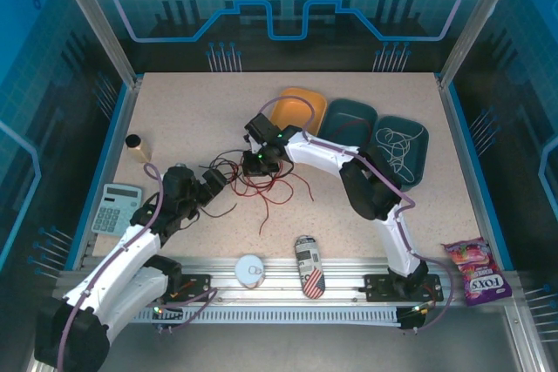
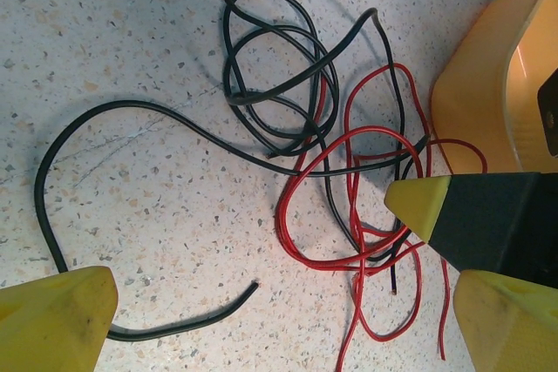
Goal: Untangle the cables
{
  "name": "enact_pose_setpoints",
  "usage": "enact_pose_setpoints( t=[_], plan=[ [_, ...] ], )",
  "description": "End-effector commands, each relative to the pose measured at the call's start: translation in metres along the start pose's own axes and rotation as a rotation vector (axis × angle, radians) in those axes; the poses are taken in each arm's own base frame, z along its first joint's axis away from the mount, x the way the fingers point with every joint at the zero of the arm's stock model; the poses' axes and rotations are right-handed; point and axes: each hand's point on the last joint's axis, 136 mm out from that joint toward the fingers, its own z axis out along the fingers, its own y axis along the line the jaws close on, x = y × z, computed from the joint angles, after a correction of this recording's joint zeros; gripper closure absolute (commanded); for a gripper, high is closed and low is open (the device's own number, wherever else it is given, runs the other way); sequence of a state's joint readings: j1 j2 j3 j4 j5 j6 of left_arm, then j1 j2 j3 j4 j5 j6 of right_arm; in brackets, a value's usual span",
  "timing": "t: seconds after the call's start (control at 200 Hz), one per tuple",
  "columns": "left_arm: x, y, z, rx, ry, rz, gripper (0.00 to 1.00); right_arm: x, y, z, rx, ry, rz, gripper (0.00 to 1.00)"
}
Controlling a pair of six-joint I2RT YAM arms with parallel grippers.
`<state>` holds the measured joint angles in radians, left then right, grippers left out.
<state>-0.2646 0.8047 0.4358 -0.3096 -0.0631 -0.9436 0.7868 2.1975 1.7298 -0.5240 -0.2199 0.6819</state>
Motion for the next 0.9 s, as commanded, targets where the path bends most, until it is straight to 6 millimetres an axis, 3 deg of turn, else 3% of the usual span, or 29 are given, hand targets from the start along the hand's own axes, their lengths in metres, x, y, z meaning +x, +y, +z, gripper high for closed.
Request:
enact_pose_setpoints(
  t=[0.0, 0.195, 0.42, 0.896],
  plan=[
    [0.002, 0.002, 0.000, 0.003, 0.011, -0.007, 0.01, -0.001, 0.017, -0.004, -0.042, -0.007, -0.028, 0.97],
    [0.002, 0.002, 0.001, 0.003, 0.012, -0.004, 0.01, -0.003, 0.044, -0.034, -0.136, -0.062, -0.088, 0.98],
    [0.004, 0.001, 0.002, 0.011, 0.021, 0.002, 0.01, -0.009, 0.082, -0.095, -0.267, -0.180, -0.170, 0.99],
    [0.010, -0.019, 0.008, 0.094, 0.080, 0.057, 0.01, -0.012, 0.118, -0.194, -0.258, -0.368, -0.353, 0.98]
  ],
)
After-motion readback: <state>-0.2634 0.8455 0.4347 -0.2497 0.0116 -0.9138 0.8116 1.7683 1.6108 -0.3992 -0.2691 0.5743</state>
